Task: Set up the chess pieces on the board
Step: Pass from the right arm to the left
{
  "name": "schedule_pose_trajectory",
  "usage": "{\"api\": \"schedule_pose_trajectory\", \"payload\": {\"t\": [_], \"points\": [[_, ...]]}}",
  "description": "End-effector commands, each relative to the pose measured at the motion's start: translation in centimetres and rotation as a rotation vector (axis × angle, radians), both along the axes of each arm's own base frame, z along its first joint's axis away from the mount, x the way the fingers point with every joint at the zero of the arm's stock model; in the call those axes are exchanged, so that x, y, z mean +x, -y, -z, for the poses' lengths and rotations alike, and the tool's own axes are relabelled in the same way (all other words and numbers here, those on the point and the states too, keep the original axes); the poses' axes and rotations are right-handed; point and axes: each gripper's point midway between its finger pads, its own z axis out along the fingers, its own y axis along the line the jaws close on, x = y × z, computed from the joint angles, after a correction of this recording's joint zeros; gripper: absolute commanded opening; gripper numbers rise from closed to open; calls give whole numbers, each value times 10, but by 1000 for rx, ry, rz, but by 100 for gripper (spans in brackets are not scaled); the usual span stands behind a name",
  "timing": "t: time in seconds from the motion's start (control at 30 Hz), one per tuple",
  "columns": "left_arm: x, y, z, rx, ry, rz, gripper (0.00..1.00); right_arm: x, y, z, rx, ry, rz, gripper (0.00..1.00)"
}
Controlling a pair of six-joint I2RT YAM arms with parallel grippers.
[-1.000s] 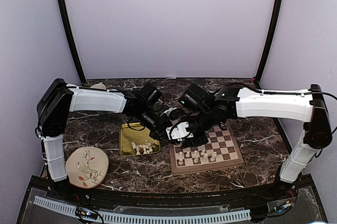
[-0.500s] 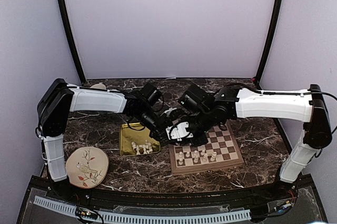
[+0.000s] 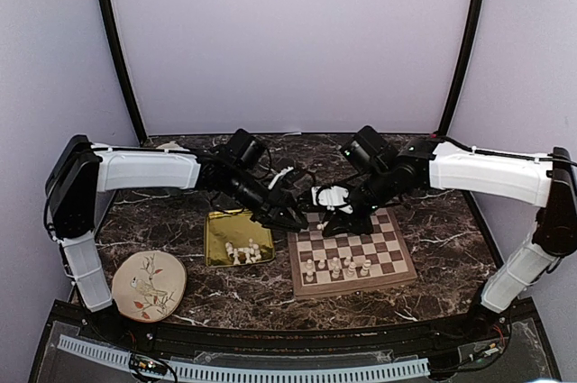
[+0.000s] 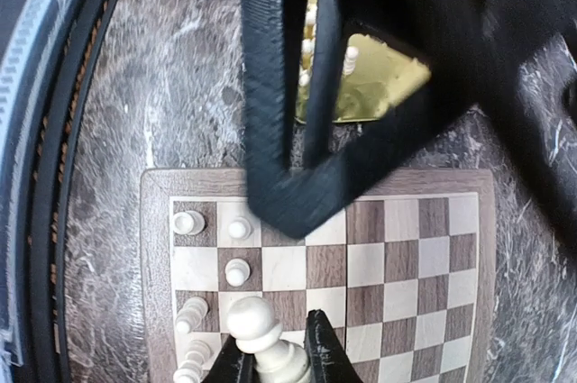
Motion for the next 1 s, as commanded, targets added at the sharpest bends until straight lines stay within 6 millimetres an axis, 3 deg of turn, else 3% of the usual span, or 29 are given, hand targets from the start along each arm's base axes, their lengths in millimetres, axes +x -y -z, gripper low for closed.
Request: {"api": "schedule_pose_trajectory", "payload": {"t": [0.0,0.07,0.13,0.33,0.53,0.77,0.97], "points": [[50,-7,-49,-63,375,-226,42,-3,1,-29,164,-128,45,11],[54,-7,-74,-153,527,-271,42,-1,6,-36,210,-190,71,11],[46,-5,-100,-251,703,-261,42,2,10,-42,256,-243,94,11],[2,18,-136,-404,1111,-146,42,5,16,-61,358,-381,104,12],[-7,36,-131,-434,1151,-91,45,11,18,-70,398,-463,109,13],[5,45,-114,-370,1153,-124,45,11,17,-69,399,-479,102,14],[7,52,-104,-351,1108,-120,40,10,17,-69,401,-480,98,14]]}}
